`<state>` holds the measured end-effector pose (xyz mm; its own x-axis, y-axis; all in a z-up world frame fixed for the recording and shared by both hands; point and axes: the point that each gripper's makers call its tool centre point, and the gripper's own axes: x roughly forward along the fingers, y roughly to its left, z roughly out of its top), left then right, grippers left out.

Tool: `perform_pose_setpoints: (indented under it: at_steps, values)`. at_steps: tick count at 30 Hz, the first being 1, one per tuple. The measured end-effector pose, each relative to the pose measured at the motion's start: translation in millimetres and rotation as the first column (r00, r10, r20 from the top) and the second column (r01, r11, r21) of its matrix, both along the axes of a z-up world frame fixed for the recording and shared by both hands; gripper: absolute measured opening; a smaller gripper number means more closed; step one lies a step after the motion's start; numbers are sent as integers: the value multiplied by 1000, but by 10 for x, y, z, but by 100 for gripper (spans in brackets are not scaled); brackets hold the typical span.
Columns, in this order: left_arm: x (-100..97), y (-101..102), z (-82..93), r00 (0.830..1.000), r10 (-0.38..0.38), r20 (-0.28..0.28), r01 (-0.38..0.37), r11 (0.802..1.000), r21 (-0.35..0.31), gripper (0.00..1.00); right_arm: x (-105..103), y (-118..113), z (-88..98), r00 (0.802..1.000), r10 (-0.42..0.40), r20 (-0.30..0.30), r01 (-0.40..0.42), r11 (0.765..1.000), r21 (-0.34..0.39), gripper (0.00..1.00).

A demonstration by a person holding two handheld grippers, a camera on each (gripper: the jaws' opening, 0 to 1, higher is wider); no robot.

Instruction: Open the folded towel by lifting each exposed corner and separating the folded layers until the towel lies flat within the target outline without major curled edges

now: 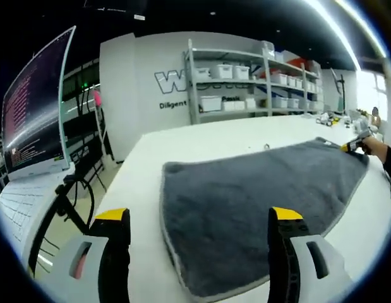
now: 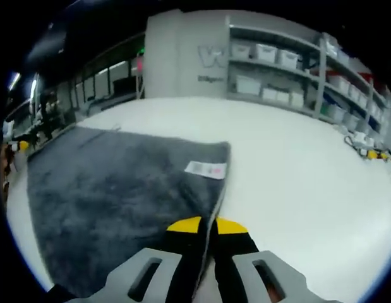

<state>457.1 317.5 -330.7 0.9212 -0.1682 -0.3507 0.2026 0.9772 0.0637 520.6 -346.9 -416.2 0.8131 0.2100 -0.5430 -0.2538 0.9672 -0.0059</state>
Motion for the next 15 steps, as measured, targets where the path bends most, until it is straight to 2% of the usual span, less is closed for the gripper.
perform_pose_setpoints:
  at_steps: [1,7,15]
  values:
    - [23,-8,12,1000,3,0,-3,1000,-17,87,21,-87,-19,1000,-9,-23,9,1000,21,1]
    - [158,-105,45,1000,-7,1,7,1000,23,86,113,-404,-14,999,-34,-31,34,999,-10,1]
    - [330,-181,94,1000,-24,-6,24,999,46,86,187,-561,-13,998,-54,-23,55,998,21,3]
